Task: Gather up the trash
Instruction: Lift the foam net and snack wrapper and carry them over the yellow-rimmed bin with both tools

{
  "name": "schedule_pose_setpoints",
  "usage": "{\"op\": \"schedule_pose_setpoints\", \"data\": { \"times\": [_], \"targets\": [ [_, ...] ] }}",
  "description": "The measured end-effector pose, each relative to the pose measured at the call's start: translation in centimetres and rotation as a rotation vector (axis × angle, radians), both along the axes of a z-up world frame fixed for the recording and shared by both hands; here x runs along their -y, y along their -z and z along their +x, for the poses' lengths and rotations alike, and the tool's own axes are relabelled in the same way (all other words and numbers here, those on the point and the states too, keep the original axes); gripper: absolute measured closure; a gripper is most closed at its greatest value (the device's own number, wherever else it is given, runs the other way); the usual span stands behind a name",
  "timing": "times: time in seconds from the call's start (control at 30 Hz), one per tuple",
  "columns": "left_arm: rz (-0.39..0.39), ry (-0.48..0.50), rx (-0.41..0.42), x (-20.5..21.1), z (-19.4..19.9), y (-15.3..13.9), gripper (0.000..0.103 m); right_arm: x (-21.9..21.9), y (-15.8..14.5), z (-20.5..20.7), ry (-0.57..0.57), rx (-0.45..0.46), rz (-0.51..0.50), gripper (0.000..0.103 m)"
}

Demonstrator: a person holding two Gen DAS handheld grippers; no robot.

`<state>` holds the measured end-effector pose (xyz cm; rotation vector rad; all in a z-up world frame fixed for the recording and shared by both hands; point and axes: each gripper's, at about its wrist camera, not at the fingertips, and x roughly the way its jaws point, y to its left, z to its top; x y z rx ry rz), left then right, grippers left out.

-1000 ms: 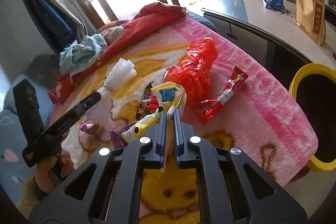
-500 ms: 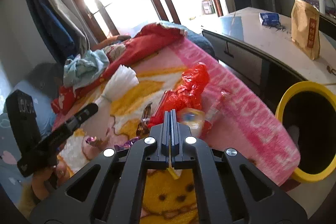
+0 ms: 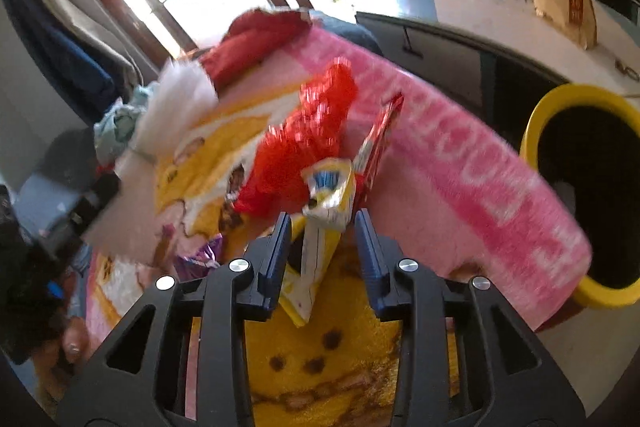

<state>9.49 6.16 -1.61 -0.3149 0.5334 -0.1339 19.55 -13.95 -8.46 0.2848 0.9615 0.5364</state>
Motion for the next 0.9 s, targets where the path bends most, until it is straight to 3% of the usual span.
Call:
{"op": "schedule_pose_setpoints", "data": {
  "times": [0.23,0.33,0.4,0.63,0.9],
  "targets": [
    [-0.011,0.017,0.005,0.3,0.1,-0.1,0.089,-2.5,3.0,-0.7,-0.044,-0.031,-0.063,0.076],
    [-0.013,0.024,0.007,0.4,0.3,0.0,0.089,-2.6,3.7,-0.7,-0.056,-0.042,-0.064,0.094],
    [-0.017,0.026,0.009,0.4,0.3,0.0,0.089,-2.7,3.4,-0.8,-0.069,-0.034,-0.089,0.099],
    [-0.016,0.043,0.025,1.0,0.4,-0.7,0.089,-1.4,0.0,-1.7,-0.109,0.033,-0.049,0.101],
    [-0.008,0.089,0.04,3.2,0.9,-1.4,0.089,4.1,-2.8,-0.1,0.037,0.084,0.001,0.101]
  ]
}}
